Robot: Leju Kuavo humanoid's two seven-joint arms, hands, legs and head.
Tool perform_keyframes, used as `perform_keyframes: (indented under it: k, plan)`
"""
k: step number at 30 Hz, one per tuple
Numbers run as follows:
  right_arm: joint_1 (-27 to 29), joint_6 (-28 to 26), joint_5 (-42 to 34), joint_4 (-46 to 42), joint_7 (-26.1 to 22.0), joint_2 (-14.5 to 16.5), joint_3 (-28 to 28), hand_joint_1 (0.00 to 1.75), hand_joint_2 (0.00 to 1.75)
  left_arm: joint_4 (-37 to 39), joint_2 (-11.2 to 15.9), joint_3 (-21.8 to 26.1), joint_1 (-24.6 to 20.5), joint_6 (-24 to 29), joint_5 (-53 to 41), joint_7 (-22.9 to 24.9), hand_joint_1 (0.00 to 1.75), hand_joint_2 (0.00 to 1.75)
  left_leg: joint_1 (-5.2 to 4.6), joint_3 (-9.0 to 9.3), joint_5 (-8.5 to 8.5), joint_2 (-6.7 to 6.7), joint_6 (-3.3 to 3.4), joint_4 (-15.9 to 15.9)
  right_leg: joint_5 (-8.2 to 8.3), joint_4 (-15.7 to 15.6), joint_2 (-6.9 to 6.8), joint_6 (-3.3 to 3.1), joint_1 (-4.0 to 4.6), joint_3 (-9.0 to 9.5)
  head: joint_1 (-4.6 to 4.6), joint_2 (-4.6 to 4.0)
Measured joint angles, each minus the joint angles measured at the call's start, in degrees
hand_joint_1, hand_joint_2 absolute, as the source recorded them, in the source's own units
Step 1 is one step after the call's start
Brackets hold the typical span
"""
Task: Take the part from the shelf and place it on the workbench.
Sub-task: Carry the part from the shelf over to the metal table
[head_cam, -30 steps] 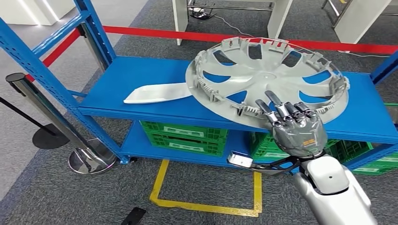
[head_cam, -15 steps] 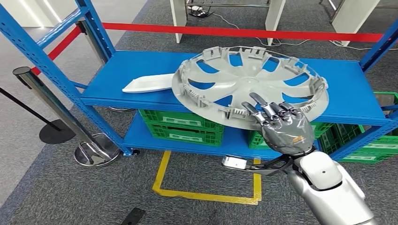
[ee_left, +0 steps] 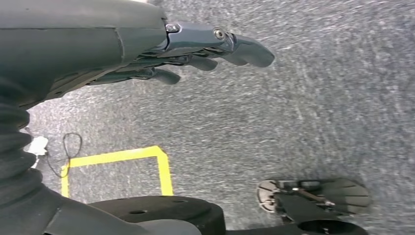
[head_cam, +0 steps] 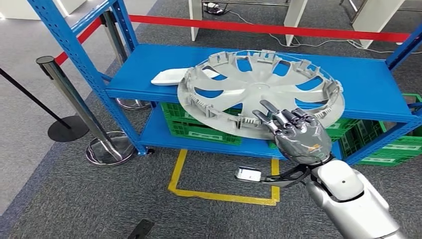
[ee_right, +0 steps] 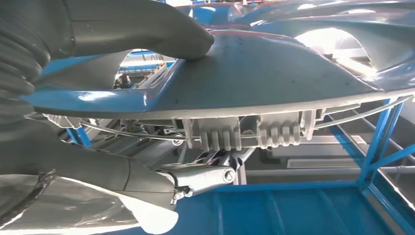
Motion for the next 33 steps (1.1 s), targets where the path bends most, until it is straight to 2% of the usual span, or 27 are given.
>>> perform_keyframes:
  k: [2, 3, 5, 6, 7, 8, 10, 11, 12, 13, 14, 15, 17, 18, 20, 21, 22, 23, 25, 26, 27, 28, 29, 30, 31, 32, 33]
  plan:
    - [-0.36, -0.01, -0.42, -0.01, 0.11, -0.04, 0.20, 1.75, 1.75, 0.00, 0.00, 0.01, -0.01, 0.01, 0.19, -0.08, 0.00, 1.75, -0.14, -0.83, 1.15, 0.02, -0.41, 0.09, -0.67, -8.05, -0.03, -0.60, 0.32, 5.51, -0.09, 0.00]
    - [-0.55, -0.02, -0.66, 0.00, 0.19, -0.05, 0.25, 1.75, 1.75, 0.00, 0.02, 0.03, -0.01, 0.02, 0.34, -0.12, 0.00, 1.75, -0.12, -1.13, 1.74, 0.04, -0.69, 0.04, -1.29, -10.28, -0.04, -0.75, 0.49, 6.79, -0.09, 0.00]
    - [-0.81, -0.02, -1.12, 0.10, 0.31, -0.05, 0.27, 1.75, 1.75, 0.00, 0.10, 0.14, 0.03, 0.05, 0.66, -0.15, 0.00, 1.75, 0.04, -1.60, 2.70, 0.00, -1.27, -0.11, -0.80, -11.40, -0.11, -1.17, 0.49, 6.76, -0.03, 0.00]
    - [-0.97, -0.01, -1.33, 0.20, 0.34, -0.05, 0.28, 1.75, 1.75, 0.00, 0.17, 0.21, 0.07, 0.06, 0.78, -0.15, 0.00, 1.75, 0.08, -1.94, 2.12, -0.09, -1.63, 0.23, -0.19, -11.50, -0.22, -1.56, 0.39, 6.29, 0.01, 0.00]
    - [-1.15, 0.00, -1.52, 0.33, 0.35, -0.05, 0.28, 1.75, 1.75, 0.00, 0.25, 0.27, 0.12, 0.07, 0.87, -0.14, 0.00, 1.75, 0.16, -2.50, 0.44, -0.18, -2.02, 1.50, 0.52, -11.61, -0.36, -2.01, 0.25, 5.67, -0.05, 0.00]
    - [-1.37, 0.01, -1.67, 0.47, 0.35, -0.04, 0.28, 1.75, 1.75, 0.00, 0.35, 0.33, 0.14, 0.07, 0.95, -0.14, 0.00, 1.75, 0.31, -3.29, -2.20, -0.25, -2.41, 3.89, 1.25, -11.70, -0.48, -2.34, 0.11, 4.91, -0.07, 0.00]
    - [-1.70, 0.02, -1.86, 0.79, 0.36, -0.04, 0.27, 1.75, 1.75, 0.00, 0.53, 0.52, 0.15, 0.07, 1.03, -0.14, 0.00, 1.75, 0.69, -4.94, -7.88, -0.26, -3.12, 11.33, 2.65, -11.58, -0.53, -2.62, 0.18, 3.15, -0.21, 0.00]
    - [-1.78, 0.03, -1.97, 0.98, 0.37, -0.04, 0.27, 1.75, 1.75, 0.00, 0.64, 0.64, 0.13, 0.07, 1.08, -0.13, 0.00, 1.75, 0.85, -5.31, -9.14, -0.26, -3.34, 14.68, 3.35, -11.47, -0.53, -2.56, 0.20, 2.21, -0.20, 0.00]
    - [-1.83, 0.03, -2.14, 1.16, 0.39, -0.04, 0.27, 1.75, 1.75, 0.00, 0.73, 0.75, 0.12, 0.07, 1.13, -0.10, 0.00, 1.75, 0.95, -5.05, -9.02, -0.26, -3.48, 16.73, 4.01, -11.32, -0.53, -2.46, 0.20, 1.24, -0.21, 0.00]
    - [-1.87, 0.03, -2.33, 1.34, 0.41, -0.04, 0.26, 1.75, 1.75, 0.00, 0.81, 0.83, 0.11, 0.07, 1.19, -0.08, 0.00, 1.75, 1.03, -3.97, -7.76, -0.26, -3.54, 16.91, 4.63, -11.10, -0.54, -2.36, 0.20, 0.22, -0.21, 0.00]
    - [-1.94, 0.03, -2.57, 1.50, 0.43, -0.04, 0.24, 1.75, 1.75, 0.00, 0.88, 0.86, 0.09, 0.07, 1.23, -0.05, 0.00, 1.75, 1.09, -1.99, -6.13, -0.27, -3.50, 15.14, 5.25, -10.81, -0.54, -2.24, 0.20, -0.79, -0.22, 0.00]
    - [-2.03, 0.02, -2.78, 1.62, 0.44, -0.04, 0.22, 1.75, 1.75, -0.01, 0.94, 0.89, 0.05, 0.07, 1.28, -0.03, 0.00, 1.75, 1.13, 0.87, -5.17, -0.29, -3.37, 11.75, 5.83, -10.48, -0.52, -2.08, 0.20, -1.70, -0.23, 0.00]
    - [-2.25, 0.01, -3.20, 1.75, 0.45, -0.04, 0.04, 1.75, 1.75, -0.01, 1.04, 0.93, -0.12, 0.09, 1.42, -0.04, 0.00, 1.75, 1.01, 6.65, -5.93, -0.34, -2.84, 3.49, 6.86, -9.85, -0.50, -1.59, 0.34, -3.05, -0.23, 0.00]
    - [-2.41, 0.03, -3.41, 1.81, 0.48, -0.04, -0.07, 1.75, 1.75, -0.01, 1.07, 0.98, -0.20, 0.13, 1.51, -0.08, 0.00, 1.75, 0.89, 8.23, -6.76, -0.38, -2.50, 0.81, 7.39, -9.73, -0.53, -1.26, 0.36, -3.41, -0.22, 0.00]
    - [-2.77, 0.33, -4.14, 2.02, 0.66, -0.05, -0.28, 1.75, 1.75, 0.00, 1.11, 1.13, -0.21, 0.18, 1.73, -0.14, 0.00, 1.75, 0.71, 8.36, -6.84, -0.34, -1.70, -0.67, 8.45, -9.83, -0.56, -0.56, 0.28, -3.87, -0.16, 0.00]
    - [-2.94, 0.65, -4.71, 2.14, 0.81, -0.06, -0.43, 1.75, 1.75, 0.00, 1.14, 1.22, -0.15, 0.21, 1.84, -0.15, 0.00, 1.75, 0.72, 7.86, -6.23, -0.22, -1.27, -0.69, 8.15, -9.65, -0.47, -0.23, 0.17, -4.22, -0.15, 0.00]
    - [-3.08, 1.10, -5.44, 2.23, 0.96, -0.07, -0.64, 1.75, 1.75, 0.00, 1.18, 1.28, -0.10, 0.23, 1.95, -0.16, 0.00, 1.75, 0.76, 7.32, -5.59, -0.09, -0.80, -0.74, 6.76, -8.78, -0.34, 0.04, 0.09, -4.76, -0.07, 0.00]
    - [-3.23, 1.51, -6.13, 2.32, 1.07, -0.08, -0.88, 1.75, 1.75, 0.00, 1.22, 1.33, -0.07, 0.25, 2.03, -0.16, 0.00, 1.75, 0.83, 6.62, -4.86, 0.04, -0.39, -0.81, 4.24, -6.83, -0.22, 0.29, 0.03, -5.49, 0.01, 0.00]
    - [-3.52, 2.21, -7.41, 2.51, 1.12, -0.14, -1.32, 1.75, 1.75, 0.00, 1.33, 1.38, -0.14, 0.26, 2.20, -0.19, 0.00, 1.75, 0.74, 4.85, -3.48, 0.10, 0.09, -0.73, -2.07, -0.08, -0.11, 0.62, -0.05, -7.06, 0.16, 0.00]
    - [-3.63, 2.39, -7.83, 2.62, 1.08, -0.20, -1.48, 1.75, 1.75, 0.00, 1.38, 1.42, -0.16, 0.26, 2.27, -0.20, 0.00, 1.75, 0.69, 3.86, -2.76, 0.10, 0.16, -0.66, -3.84, 3.51, -0.11, 0.75, -0.08, -7.49, 0.18, 0.00]
    - [-3.70, 2.54, -8.26, 2.75, 1.01, -0.28, -1.63, 1.75, 1.75, 0.00, 1.44, 1.50, -0.15, 0.26, 2.34, -0.21, 0.00, 1.75, 0.64, 2.81, -2.08, 0.10, 0.14, -0.55, -3.99, 6.06, -0.11, 0.83, -0.10, -7.44, 0.19, 0.00]
    - [-3.75, 2.60, -8.59, 2.85, 0.91, -0.35, -1.83, 1.75, 1.75, 0.00, 1.52, 1.60, -0.14, 0.26, 2.41, -0.22, 0.00, 1.75, 0.61, 1.83, -1.42, 0.10, 0.08, -0.37, -2.75, 7.09, -0.11, 0.86, -0.12, -6.74, 0.19, 0.00]
    - [-3.78, 2.66, -8.88, 2.92, 0.80, -0.40, -2.06, 1.75, 1.75, 0.00, 1.58, 1.70, -0.13, 0.26, 2.46, -0.22, 0.00, 1.75, 0.59, 0.88, -0.81, 0.11, -0.02, -0.15, -0.85, 6.33, -0.11, 0.82, -0.14, -5.18, 0.18, 0.00]
    - [-3.81, 2.72, -9.19, 2.96, 0.66, -0.43, -2.33, 1.75, 1.75, 0.00, 1.63, 1.80, -0.13, 0.26, 2.51, -0.22, 0.00, 1.75, 0.58, 0.06, -0.27, 0.10, -0.17, 0.09, 0.67, 3.72, -0.12, 0.70, -0.15, -2.71, 0.18, 0.00]
    - [-3.86, 2.80, -9.49, 2.97, 0.51, -0.45, -2.60, 1.75, 1.75, 0.00, 1.68, 1.90, -0.14, 0.27, 2.56, -0.23, 0.00, 1.75, 0.47, -0.65, 0.21, 0.09, -0.37, 0.37, 1.07, -0.19, -0.12, 0.58, -0.13, 0.42, 0.20, 0.00]
    - [-3.92, 2.89, -9.78, 2.96, 0.37, -0.47, -2.84, 1.75, 1.75, 0.00, 1.72, 1.99, -0.13, 0.27, 2.59, -0.25, 0.00, 1.75, 0.37, -1.24, 0.71, 0.07, -0.58, 0.61, 0.53, -4.33, -0.08, 0.48, -0.10, 3.41, 0.18, 0.00]
    - [-3.99, 2.97, -10.05, 2.96, 0.25, -0.49, -3.03, 1.75, 1.75, 0.00, 1.78, 2.09, -0.13, 0.30, 2.62, -0.28, 0.00, 1.75, 0.29, -1.71, 1.29, 0.06, -0.81, 0.77, -0.38, -7.54, -0.03, 0.42, -0.04, 5.49, 0.17, 0.00]
